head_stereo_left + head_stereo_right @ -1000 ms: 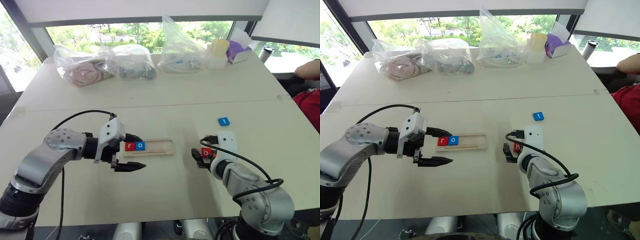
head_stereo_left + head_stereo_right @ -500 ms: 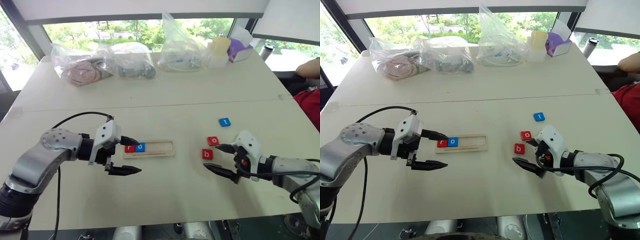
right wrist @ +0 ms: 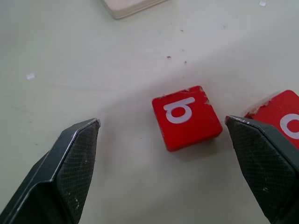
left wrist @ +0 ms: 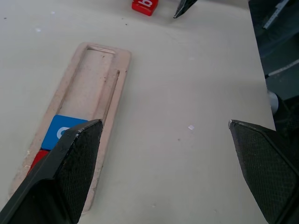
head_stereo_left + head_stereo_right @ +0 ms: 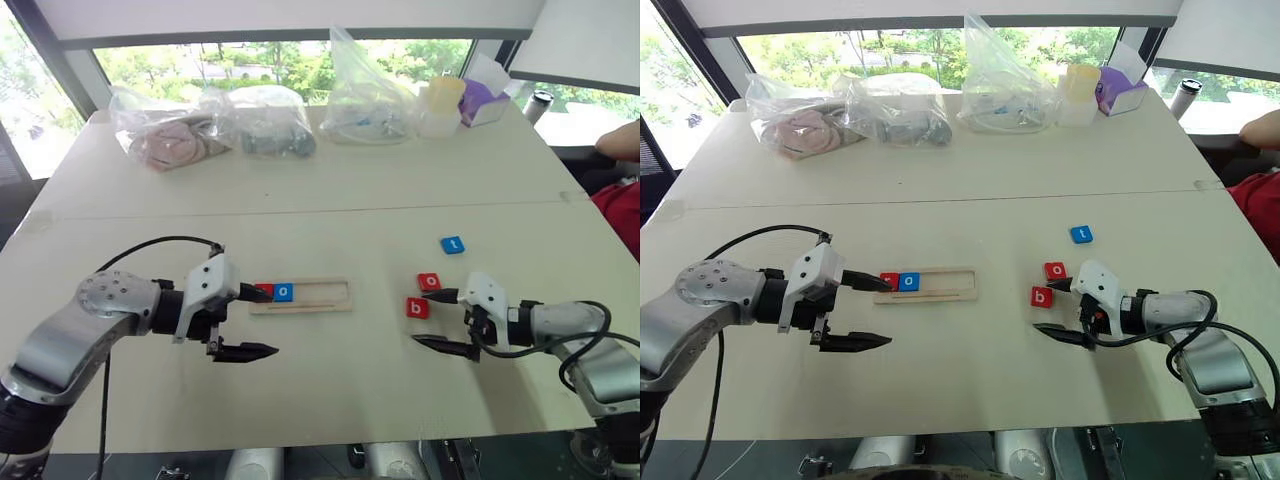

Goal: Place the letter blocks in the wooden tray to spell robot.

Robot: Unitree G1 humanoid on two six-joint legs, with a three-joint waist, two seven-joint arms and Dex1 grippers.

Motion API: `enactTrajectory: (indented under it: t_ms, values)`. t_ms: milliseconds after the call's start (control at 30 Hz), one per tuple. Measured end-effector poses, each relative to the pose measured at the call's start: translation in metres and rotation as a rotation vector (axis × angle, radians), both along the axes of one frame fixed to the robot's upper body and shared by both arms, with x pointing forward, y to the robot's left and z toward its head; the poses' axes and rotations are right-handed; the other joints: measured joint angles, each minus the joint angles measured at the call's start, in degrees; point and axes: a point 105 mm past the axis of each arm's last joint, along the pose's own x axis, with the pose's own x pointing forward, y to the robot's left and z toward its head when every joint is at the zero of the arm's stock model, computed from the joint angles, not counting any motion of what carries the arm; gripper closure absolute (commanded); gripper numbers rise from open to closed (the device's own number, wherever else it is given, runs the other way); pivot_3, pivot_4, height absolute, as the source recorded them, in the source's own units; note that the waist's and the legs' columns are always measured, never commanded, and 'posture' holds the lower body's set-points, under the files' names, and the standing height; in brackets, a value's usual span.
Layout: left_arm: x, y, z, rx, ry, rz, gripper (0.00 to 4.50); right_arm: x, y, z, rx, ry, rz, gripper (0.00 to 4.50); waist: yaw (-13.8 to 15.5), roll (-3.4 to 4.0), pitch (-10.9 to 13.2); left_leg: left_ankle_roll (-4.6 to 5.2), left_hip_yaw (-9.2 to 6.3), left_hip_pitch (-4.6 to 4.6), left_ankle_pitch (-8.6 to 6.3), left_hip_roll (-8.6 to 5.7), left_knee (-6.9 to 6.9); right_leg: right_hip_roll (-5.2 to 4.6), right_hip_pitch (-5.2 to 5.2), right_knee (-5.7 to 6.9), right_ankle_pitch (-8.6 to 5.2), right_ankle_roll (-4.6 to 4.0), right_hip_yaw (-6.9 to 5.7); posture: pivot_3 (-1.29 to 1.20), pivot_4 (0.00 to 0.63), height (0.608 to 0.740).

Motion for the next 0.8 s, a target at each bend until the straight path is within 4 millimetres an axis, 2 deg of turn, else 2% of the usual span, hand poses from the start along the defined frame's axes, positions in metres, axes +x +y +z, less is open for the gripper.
enactTrajectory:
  t_ms: [67,167,333,433,500,567,633,733,800]
  values:
    - [0.0,0.0,0.0,0.001,-0.003,0.004,0.0,0.003,0.0,0.0,-0.01,-0.018,0.014,0.09,0.0,0.0,0.0,0.0,0.0,0.02,0.0,0.0,0.03,0.0,0.0,0.05,0.0,0.0,0.0,0.0,0.15,0.74]
    - [0.0,0.0,0.0,0.001,-0.007,0.005,0.0,0.01,-0.002,-0.001,-0.016,-0.043,0.011,0.93,-0.1,0.0,0.0,-0.01,0.02,0.03,0.01,0.0,0.11,0.01,0.01,0.13,0.01,-0.01,0.02,0.0,0.15,0.74]
    - [-0.001,0.006,-0.005,0.028,0.006,0.024,0.0,0.01,0.0,-0.002,-0.021,-0.062,0.045,3.38,-0.1,-0.01,0.0,-0.01,0.01,0.06,0.01,0.01,0.19,0.02,0.03,0.21,0.01,-0.02,0.03,0.0,0.15,0.74]
    - [0.0,0.009,-0.001,0.03,-0.013,0.038,0.0,0.011,0.002,-0.002,-0.007,-0.051,0.03,3.39,-0.1,-0.01,0.0,-0.01,0.0,0.04,0.01,0.02,0.41,0.02,0.04,0.39,0.01,-0.03,0.03,0.0,0.15,0.74]
    - [0.0,0.012,-0.001,0.038,-0.016,0.045,0.0,0.014,0.01,-0.001,0.028,-0.029,0.016,3.39,-0.3,-0.01,0.0,-0.01,0.0,0.06,0.0,0.02,0.56,0.02,0.03,0.58,-0.01,-0.03,0.06,0.0,0.15,0.74]
    - [0.002,0.022,-0.002,0.057,-0.014,0.08,0.0,0.021,0.035,0.01,0.096,-0.025,0.037,3.39,-0.7,0.01,0.0,-0.01,-0.02,0.08,0.01,0.1,0.61,0.09,-0.06,0.7,-0.03,0.02,0.12,0.0,0.15,0.74]
    - [0.006,0.033,-0.001,0.079,-0.019,0.122,0.0,0.027,0.061,0.029,0.139,-0.052,0.09,3.39,-0.6,0.06,0.1,-0.01,-0.06,0.1,0.01,0.1,0.65,0.15,-0.09,0.78,0.0,-0.03,0.1,0.0,0.15,0.74]
    - [0.011,0.054,0.001,0.103,-0.029,0.2,0.0,0.043,0.097,0.052,0.133,-0.1,0.161,3.39,-0.5,0.05,0.1,-0.02,-0.13,0.09,0.02,0.15,0.67,0.25,-0.09,0.79,0.03,-0.1,0.03,0.0,0.15,0.74]
    - [0.012,0.065,0.002,0.114,-0.034,0.244,0.0,0.052,0.126,0.057,0.115,-0.106,0.225,3.39,-0.5,0.05,0.1,-0.02,-0.14,0.06,0.02,0.18,0.66,0.26,-0.14,0.78,0.06,-0.16,0.01,0.0,0.15,0.74]
